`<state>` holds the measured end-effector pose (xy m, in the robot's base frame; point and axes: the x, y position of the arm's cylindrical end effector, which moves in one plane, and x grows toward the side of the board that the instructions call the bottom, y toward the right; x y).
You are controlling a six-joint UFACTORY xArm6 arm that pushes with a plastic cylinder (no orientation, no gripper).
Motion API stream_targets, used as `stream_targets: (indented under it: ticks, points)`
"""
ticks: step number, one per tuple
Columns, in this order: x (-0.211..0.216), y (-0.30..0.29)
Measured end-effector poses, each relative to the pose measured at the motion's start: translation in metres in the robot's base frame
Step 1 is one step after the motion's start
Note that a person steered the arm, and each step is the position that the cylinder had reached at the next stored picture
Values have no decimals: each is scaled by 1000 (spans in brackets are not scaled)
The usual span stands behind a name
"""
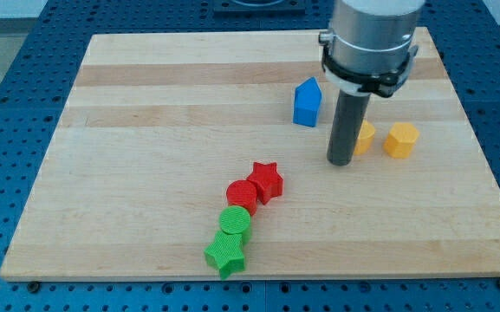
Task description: Push the yellow heart to the top of the yellow hexagon
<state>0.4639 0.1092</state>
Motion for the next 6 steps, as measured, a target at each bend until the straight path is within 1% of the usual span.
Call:
stream_targets:
  ticks: [1, 2, 3, 4, 5, 6]
  points:
    - [-27, 15]
    - [-32, 35]
    - [-32, 17]
    - [-43, -4]
    - [-58, 18]
    - [-61, 49]
